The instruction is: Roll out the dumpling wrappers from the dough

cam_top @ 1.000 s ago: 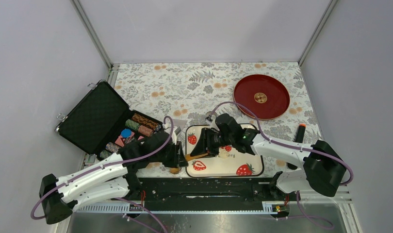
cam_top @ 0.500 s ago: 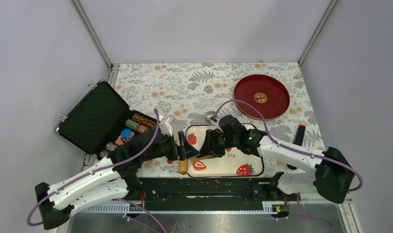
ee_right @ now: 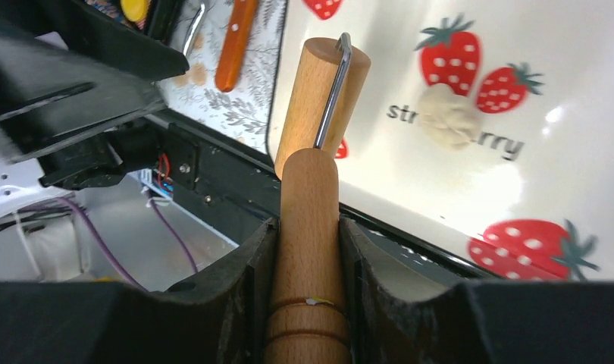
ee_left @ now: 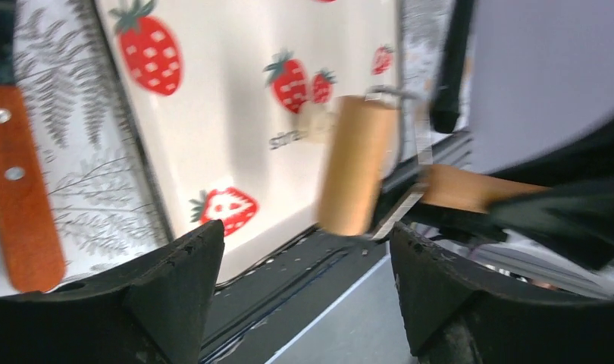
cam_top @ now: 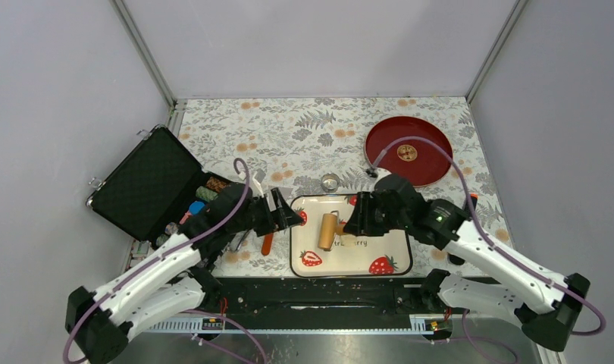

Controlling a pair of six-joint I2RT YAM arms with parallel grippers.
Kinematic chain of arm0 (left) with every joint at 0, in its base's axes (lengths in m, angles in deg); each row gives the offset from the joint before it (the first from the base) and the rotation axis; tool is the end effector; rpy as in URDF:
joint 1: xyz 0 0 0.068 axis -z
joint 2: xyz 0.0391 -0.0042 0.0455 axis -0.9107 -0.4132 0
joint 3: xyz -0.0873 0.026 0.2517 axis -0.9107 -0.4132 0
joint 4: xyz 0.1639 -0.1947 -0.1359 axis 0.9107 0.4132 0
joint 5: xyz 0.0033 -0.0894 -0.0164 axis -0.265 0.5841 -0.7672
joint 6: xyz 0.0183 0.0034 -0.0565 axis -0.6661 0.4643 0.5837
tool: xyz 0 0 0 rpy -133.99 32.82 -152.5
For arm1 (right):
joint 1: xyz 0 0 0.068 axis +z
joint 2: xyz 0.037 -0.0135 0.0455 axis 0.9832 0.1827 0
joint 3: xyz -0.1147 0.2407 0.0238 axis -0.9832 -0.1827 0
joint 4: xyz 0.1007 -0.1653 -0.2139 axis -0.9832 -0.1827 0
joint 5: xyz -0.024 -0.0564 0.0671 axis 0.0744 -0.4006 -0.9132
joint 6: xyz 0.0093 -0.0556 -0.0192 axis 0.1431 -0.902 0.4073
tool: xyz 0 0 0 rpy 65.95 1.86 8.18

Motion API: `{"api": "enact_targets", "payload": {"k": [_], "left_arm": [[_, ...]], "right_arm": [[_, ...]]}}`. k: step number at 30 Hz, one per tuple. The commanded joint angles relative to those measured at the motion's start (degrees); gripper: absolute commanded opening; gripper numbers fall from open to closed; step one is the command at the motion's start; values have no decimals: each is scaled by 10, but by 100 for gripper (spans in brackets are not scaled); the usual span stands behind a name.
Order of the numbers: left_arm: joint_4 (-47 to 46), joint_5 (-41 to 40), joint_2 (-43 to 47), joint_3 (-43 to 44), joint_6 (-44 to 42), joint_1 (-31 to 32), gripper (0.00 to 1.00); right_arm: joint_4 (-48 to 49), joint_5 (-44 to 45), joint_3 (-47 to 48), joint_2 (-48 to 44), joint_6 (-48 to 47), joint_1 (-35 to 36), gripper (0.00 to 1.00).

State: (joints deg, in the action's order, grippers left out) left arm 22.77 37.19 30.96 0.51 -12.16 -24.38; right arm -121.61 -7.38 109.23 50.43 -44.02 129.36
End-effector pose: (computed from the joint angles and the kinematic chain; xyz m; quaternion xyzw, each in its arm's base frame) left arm 0.1583 -0.1514 0.2503 -0.0507 0.8661 -0.4277 0.2538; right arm 0.1527 0.1884 0.2977 -0.0741 0.8977 0.3462 0.2624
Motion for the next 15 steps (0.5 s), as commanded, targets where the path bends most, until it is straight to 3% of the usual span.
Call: {"api": "enact_targets", "payload": {"k": [1,8,15], "left_arm": [[45,25,-71,18,-53,-13,77],[35,21,-165,25,-80,-15,66],[11,25,-264,27,-80,-16,62]], "right_arm": [[-88,71,58,-47,-33,-19,0],[-104,55,69,-64,-28,-38,0],[-92,22,56,-59,-21,-52,0]]}}
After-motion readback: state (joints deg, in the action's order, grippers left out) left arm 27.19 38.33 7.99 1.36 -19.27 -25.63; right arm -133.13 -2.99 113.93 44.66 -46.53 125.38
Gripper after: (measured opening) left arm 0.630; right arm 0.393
